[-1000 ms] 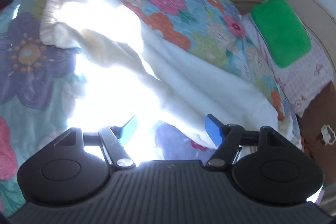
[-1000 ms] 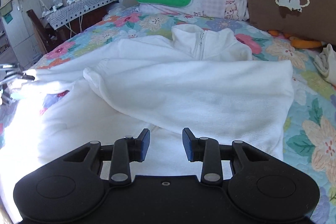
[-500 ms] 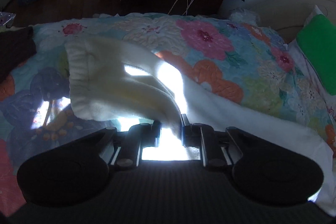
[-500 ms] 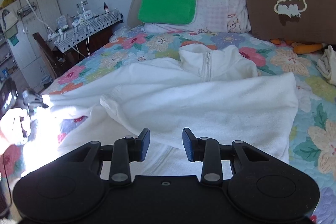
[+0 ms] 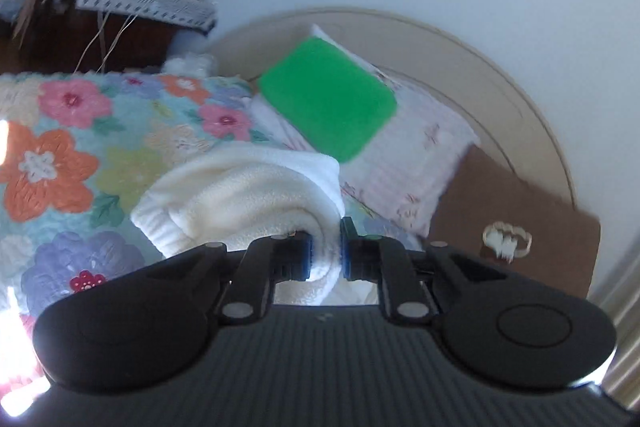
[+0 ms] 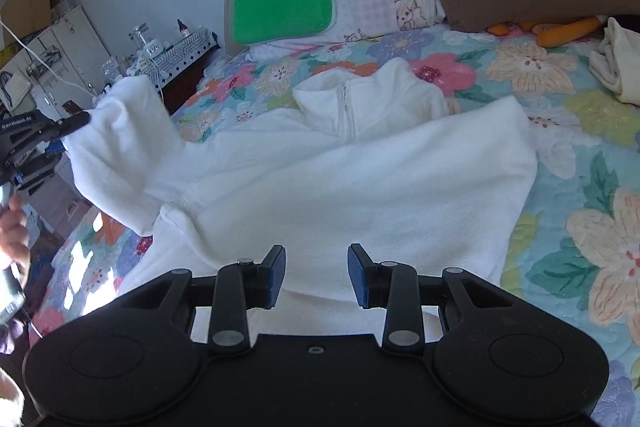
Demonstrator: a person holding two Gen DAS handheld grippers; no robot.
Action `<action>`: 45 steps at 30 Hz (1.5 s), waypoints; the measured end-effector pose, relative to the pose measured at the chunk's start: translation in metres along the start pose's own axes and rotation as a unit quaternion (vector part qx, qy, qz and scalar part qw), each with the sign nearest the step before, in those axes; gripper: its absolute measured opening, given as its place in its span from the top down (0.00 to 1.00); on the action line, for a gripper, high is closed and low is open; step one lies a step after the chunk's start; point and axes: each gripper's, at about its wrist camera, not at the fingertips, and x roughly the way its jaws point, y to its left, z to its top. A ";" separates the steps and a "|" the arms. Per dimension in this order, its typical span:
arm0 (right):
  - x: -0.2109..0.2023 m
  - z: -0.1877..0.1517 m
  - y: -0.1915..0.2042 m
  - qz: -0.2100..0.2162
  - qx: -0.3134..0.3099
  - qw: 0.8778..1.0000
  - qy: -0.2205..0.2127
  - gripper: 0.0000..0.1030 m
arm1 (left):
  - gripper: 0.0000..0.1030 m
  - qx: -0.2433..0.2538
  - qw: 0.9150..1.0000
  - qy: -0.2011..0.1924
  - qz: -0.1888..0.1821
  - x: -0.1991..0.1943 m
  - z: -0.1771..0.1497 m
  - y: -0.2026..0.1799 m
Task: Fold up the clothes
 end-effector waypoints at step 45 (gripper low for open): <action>0.065 -0.022 0.004 -0.073 0.123 0.990 0.017 0.77 | 0.34 -0.048 0.969 0.214 0.118 0.055 -0.086 0.071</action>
